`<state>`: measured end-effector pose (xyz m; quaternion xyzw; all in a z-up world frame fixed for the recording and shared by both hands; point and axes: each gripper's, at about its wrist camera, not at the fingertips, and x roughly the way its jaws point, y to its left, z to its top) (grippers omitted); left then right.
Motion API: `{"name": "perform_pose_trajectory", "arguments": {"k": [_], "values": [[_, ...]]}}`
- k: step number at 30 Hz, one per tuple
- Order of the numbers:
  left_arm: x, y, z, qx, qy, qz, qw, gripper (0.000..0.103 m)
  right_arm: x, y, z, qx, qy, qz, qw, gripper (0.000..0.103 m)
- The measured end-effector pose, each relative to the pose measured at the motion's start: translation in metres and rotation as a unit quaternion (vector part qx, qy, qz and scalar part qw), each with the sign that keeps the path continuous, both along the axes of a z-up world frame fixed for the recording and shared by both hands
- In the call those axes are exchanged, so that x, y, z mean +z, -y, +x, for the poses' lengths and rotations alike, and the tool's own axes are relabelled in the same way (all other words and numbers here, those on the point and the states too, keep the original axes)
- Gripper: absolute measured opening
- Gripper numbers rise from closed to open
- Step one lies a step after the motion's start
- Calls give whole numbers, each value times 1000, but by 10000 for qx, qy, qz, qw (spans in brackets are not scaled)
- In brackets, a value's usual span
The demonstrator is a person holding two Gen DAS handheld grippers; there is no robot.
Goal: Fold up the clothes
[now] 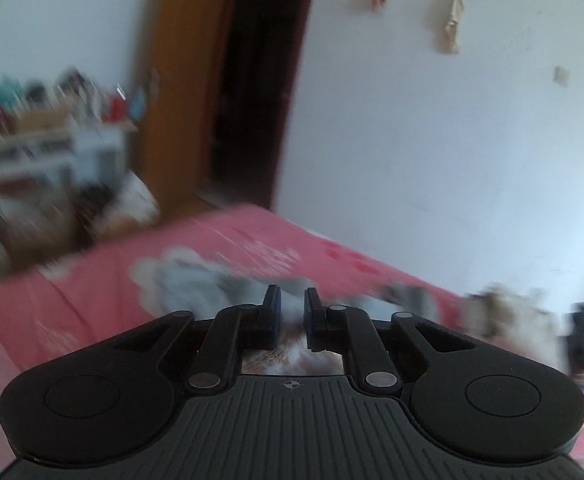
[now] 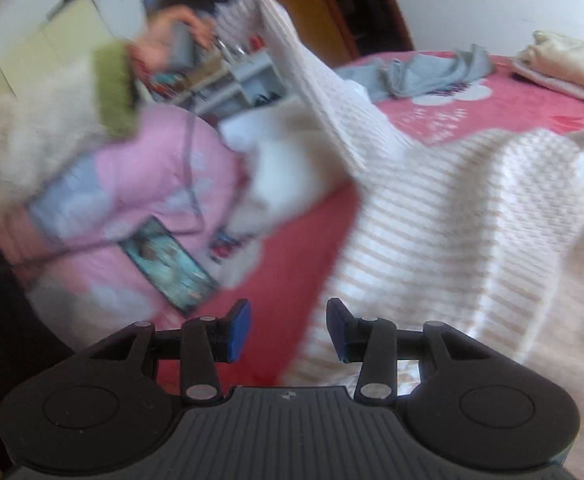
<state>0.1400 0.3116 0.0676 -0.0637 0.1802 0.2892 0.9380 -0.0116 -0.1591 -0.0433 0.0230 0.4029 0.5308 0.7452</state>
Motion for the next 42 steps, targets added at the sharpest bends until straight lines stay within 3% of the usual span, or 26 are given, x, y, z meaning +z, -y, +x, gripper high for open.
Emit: {"name": "perform_pose_trajectory", "arguments": {"k": [1, 3, 5, 7, 11, 14, 16, 19, 23, 27, 30, 33, 35, 36, 38, 42], "values": [[-5, 1, 9, -20, -377, 152, 9992, 2, 0, -1, 1, -4, -59, -8, 10000, 56], [-17, -9, 18, 4, -1095, -202, 9938, 14, -6, 1, 4, -60, -240, -117, 9996, 58], [-20, -8, 9, -109, -1097, -395, 9931, 18, -12, 8, 9, -208, -499, -188, 9984, 58], [-19, -1, -1, -263, -1002, -466, 9935, 34, -14, 23, 15, -448, -769, -32, 9960, 58], [-3, 28, -19, -820, -672, -552, 9928, 38, -15, 69, 34, -1308, -1368, 394, 9811, 60], [12, 57, -31, -1671, -559, -794, 9811, 44, -25, 103, 43, -2021, -1781, 456, 9620, 60], [19, 78, -39, -2241, -602, -1011, 9674, 50, -35, 115, 41, -2216, -1979, 337, 9543, 60], [8, 113, -48, -3055, -1105, -1554, 9329, 52, -50, 119, 33, -2221, -2270, 74, 9482, 60], [-49, 161, -62, -3936, -2169, -2420, 8599, 52, -70, 111, 17, -2005, -2446, -529, 9472, 60], [-115, 218, -94, -4769, -3184, -2475, 7810, 51, -79, 113, 6, -2040, -2430, -943, 9436, 58], [-139, 245, -123, -5276, -3549, -2255, 7382, 51, -85, 116, -1, -2114, -2505, -1082, 9385, 55], [-148, 251, -151, -5570, -3665, -2124, 7144, 51, -95, 113, -9, -1975, -2621, -1158, 9375, 49], [-152, 245, -167, -5679, -3682, -2057, 7068, 51, -100, 108, -14, -1884, -2625, -1202, 9387, 43], [-153, 242, -176, -5732, -3668, -2039, 7038, 51, -102, 106, -16, -1844, -2609, -1220, 9397, 30], [-162, 236, -186, -5806, -3771, -2162, 6884, 51, -101, 104, -19, -1835, -2568, -1186, 9415, 7], [-181, 228, -204, -5974, -4008, -2346, 6538, 51, -83, 110, -19, -1981, -2338, -989, 9467, 5]]}}
